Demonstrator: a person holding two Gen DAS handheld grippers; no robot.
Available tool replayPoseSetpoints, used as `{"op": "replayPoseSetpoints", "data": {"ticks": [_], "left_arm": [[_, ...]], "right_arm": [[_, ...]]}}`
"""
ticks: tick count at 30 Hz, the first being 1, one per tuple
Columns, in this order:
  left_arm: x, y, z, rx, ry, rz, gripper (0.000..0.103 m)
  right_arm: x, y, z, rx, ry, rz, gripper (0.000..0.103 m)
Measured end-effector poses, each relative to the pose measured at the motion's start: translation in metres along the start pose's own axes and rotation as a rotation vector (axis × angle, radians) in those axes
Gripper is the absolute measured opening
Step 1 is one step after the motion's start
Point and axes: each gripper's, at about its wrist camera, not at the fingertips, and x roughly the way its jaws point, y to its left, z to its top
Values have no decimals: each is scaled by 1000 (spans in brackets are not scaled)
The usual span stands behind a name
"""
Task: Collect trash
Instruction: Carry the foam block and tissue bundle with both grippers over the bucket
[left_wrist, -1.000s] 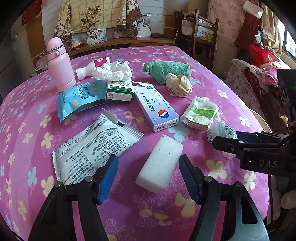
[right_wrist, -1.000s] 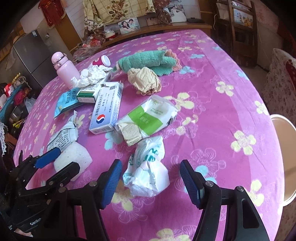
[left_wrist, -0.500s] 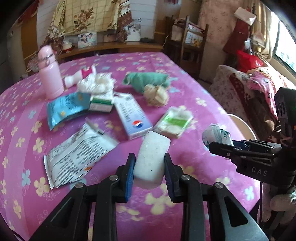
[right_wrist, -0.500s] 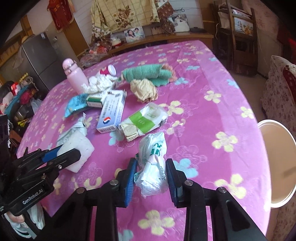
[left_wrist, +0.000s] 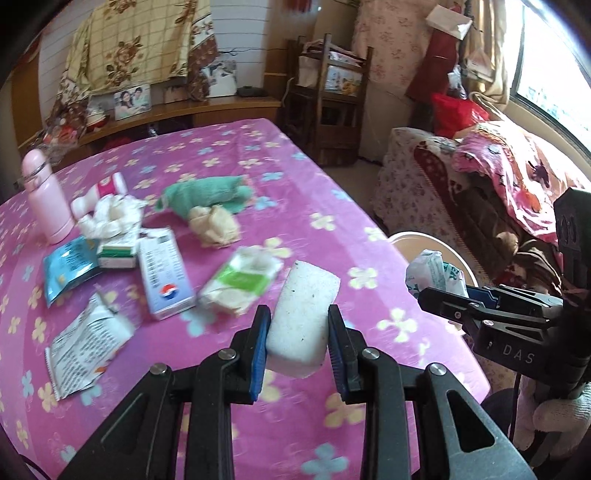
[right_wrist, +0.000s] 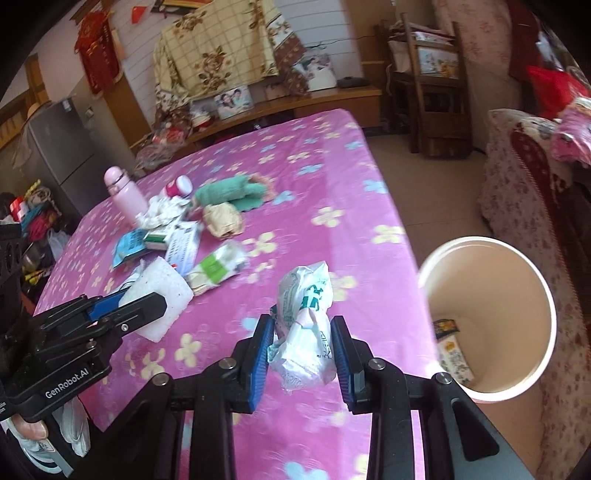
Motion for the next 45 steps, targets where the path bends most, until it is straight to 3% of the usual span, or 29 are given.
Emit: {"op": "replayPoseSetpoints", "data": {"ticks": [25,45], "left_arm": [[46,-121,26,160,32,-78,32],[102,-157,42,151,115,-151,32]], "right_arm": [[-41,-111,-13,151,-35,-139,35],[-14,-178,-26,265,18,-182,35]]}}
